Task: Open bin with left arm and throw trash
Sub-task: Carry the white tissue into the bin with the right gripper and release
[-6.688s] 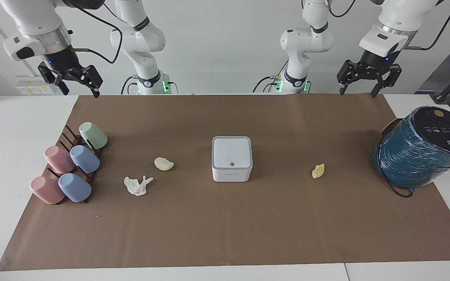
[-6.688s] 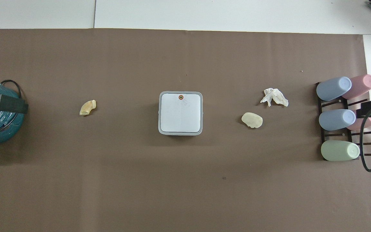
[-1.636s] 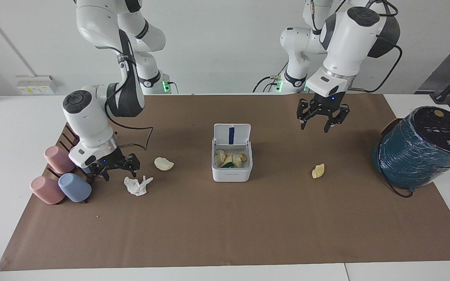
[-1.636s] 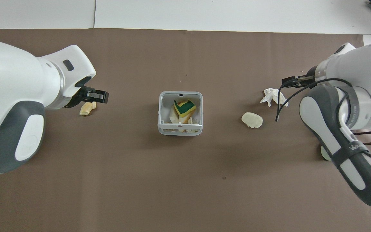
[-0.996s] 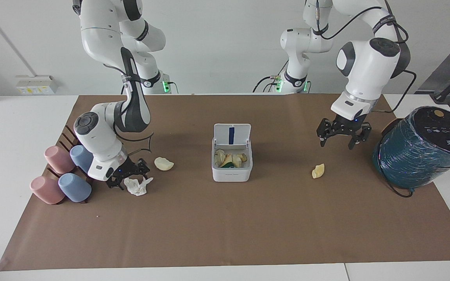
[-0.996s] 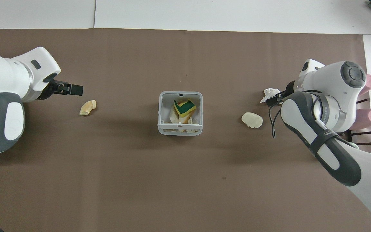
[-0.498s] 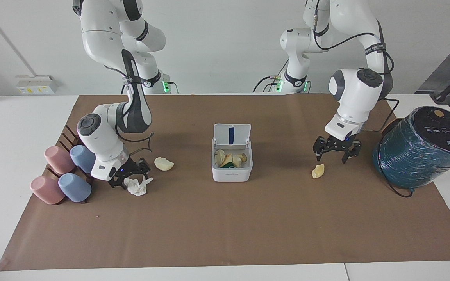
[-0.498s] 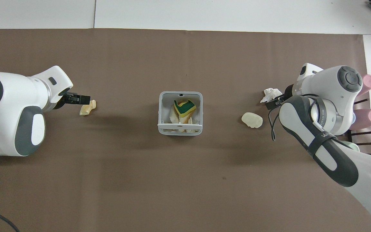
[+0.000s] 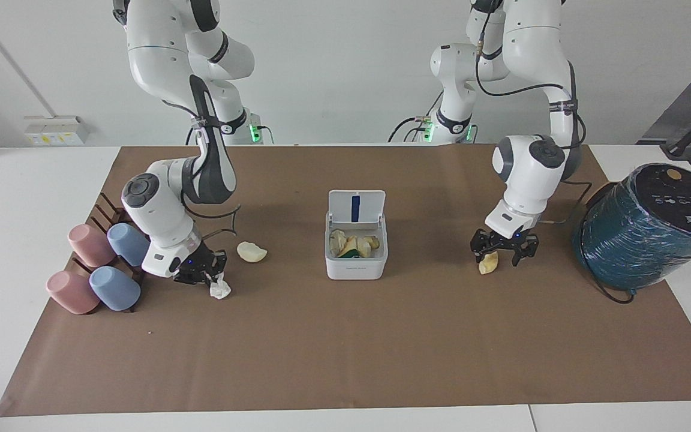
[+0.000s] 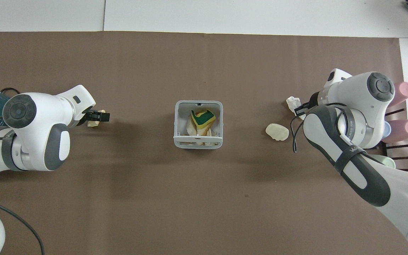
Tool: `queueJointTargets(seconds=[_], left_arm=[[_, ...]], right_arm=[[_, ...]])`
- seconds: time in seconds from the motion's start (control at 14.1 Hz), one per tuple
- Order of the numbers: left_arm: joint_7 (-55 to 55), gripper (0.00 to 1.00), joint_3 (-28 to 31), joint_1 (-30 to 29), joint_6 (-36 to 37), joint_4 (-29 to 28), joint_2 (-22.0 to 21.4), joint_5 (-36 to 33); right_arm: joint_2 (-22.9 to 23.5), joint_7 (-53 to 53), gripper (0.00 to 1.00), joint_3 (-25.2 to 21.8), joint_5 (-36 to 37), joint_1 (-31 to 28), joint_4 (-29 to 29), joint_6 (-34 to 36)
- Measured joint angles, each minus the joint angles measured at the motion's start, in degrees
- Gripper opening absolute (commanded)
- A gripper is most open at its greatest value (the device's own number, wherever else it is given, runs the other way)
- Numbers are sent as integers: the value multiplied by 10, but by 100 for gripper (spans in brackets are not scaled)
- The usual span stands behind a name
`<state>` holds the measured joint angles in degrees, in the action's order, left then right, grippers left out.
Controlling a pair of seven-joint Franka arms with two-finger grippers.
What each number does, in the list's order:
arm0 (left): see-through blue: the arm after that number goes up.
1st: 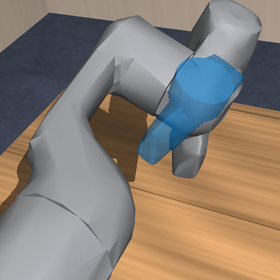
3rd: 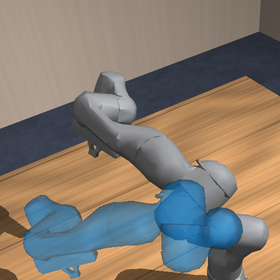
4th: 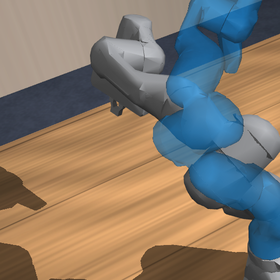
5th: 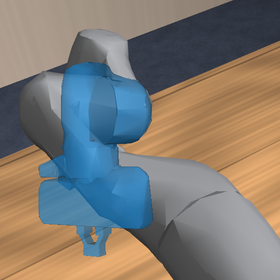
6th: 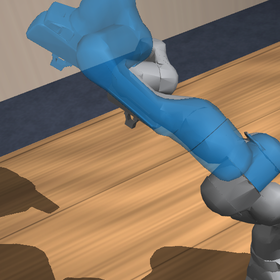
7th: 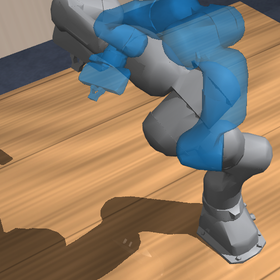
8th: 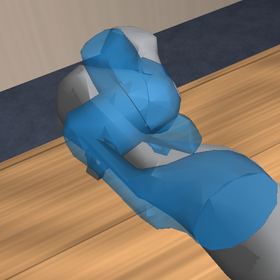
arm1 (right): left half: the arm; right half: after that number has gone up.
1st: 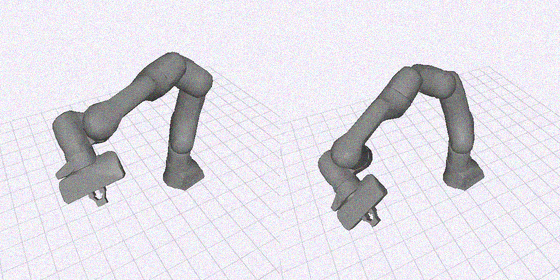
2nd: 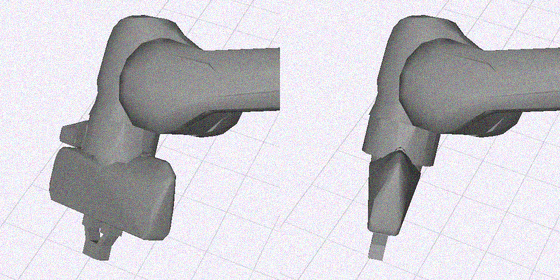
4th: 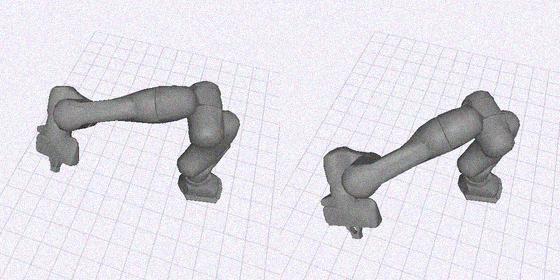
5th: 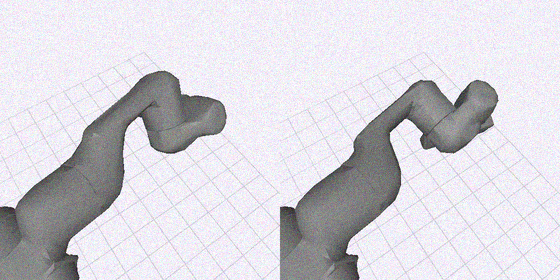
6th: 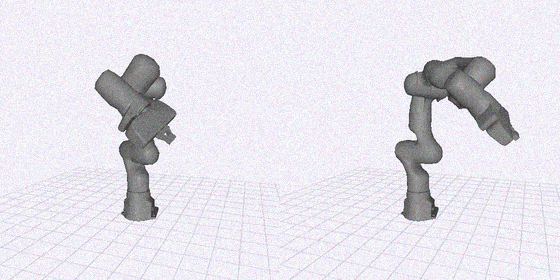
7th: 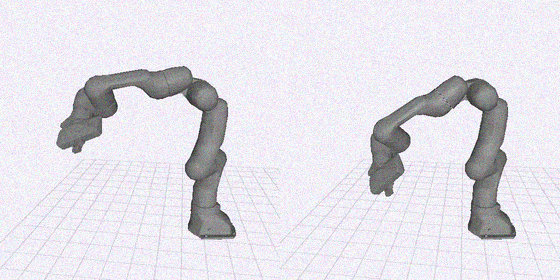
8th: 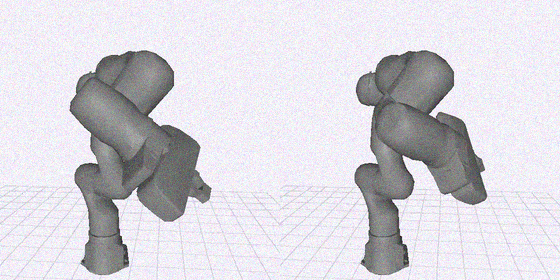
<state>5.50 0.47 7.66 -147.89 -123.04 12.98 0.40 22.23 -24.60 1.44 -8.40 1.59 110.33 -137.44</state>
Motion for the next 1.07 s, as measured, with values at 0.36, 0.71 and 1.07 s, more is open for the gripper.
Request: queueJointTargets(seconds=[0.36, 0.71, 1.07], left_arm=[[1, 9, 0, 0, -54, -38, 0, 0], [1, 0, 0, -1, -55, -37, -5, 0], [2, 0, 0, -21, -37, -16, -38, 0]], right_arm=[[-29, 78, 0, 3, 0, 5, -13, 39], [-87, 282, 0, 69, -4, 6, -93, 166], [-77, 492, 0, 132, -82, 49, -113, 103]])
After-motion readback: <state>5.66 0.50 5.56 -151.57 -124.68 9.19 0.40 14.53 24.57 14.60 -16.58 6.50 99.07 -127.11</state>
